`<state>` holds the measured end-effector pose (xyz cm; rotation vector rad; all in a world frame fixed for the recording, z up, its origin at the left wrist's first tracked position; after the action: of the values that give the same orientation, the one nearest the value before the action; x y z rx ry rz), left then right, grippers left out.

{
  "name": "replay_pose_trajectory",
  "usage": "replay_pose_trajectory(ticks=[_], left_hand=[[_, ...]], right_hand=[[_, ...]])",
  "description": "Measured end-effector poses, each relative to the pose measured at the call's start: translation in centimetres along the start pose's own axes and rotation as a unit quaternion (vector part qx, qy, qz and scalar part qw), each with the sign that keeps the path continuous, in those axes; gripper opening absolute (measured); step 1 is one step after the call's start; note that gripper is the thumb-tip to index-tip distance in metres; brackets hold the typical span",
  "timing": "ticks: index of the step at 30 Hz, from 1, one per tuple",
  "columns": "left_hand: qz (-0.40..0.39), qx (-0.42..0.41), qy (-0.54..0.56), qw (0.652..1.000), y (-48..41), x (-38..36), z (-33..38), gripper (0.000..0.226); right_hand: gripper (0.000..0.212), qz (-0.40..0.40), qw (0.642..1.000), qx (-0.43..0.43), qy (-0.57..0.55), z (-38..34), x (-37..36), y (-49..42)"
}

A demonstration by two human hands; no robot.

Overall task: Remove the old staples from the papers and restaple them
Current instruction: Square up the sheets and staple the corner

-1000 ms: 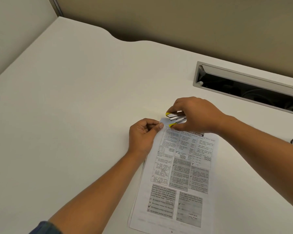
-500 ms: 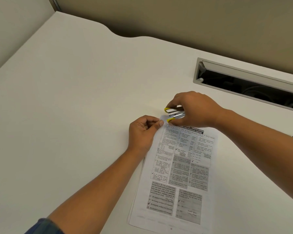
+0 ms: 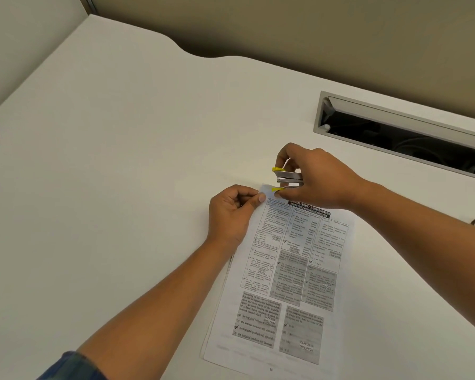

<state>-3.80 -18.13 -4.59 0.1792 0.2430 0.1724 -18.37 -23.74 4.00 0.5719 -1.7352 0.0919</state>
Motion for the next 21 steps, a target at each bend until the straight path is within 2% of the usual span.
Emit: replay_pose_trajectory(ticks=[8, 14, 17, 21], left_hand=[[0.000, 0.007, 0.020, 1.000, 0.02, 0.05, -0.18, 0.017], [0.000, 0.017, 0.020, 1.000, 0.04, 0.06, -0.25, 0.015], [-0.005, 0.020, 0.004, 1.000, 0.14, -0.01, -0.27, 0.012], [-0.004, 0.017, 0.015, 1.000, 0.13, 0.01, -0.13, 0.010]], right_hand=[[0.052, -0.005, 0.999, 0.043, 0.032, -0.27, -0.49, -0.27], [0.045, 0.002, 1.000, 0.016, -0.005, 0.17, 0.16, -0.18], [0.040, -0.027, 0.995, -0.008, -0.094, 0.31, -0.12, -0.10], [0.041, -0.027, 0.998, 0.000, -0.057, 0.11, -0.10, -0.16]])
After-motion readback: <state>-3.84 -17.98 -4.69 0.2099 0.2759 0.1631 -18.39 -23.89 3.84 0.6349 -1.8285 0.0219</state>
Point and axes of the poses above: each hand's wrist, its own y-axis away from the middle knuckle, its own x-axis out of the back of the hand, z = x × y, the point moved 9 cm from there along -y, towards the middle knuckle, and after that the axes turned 10 degrees about y, right-handed, at the moved point
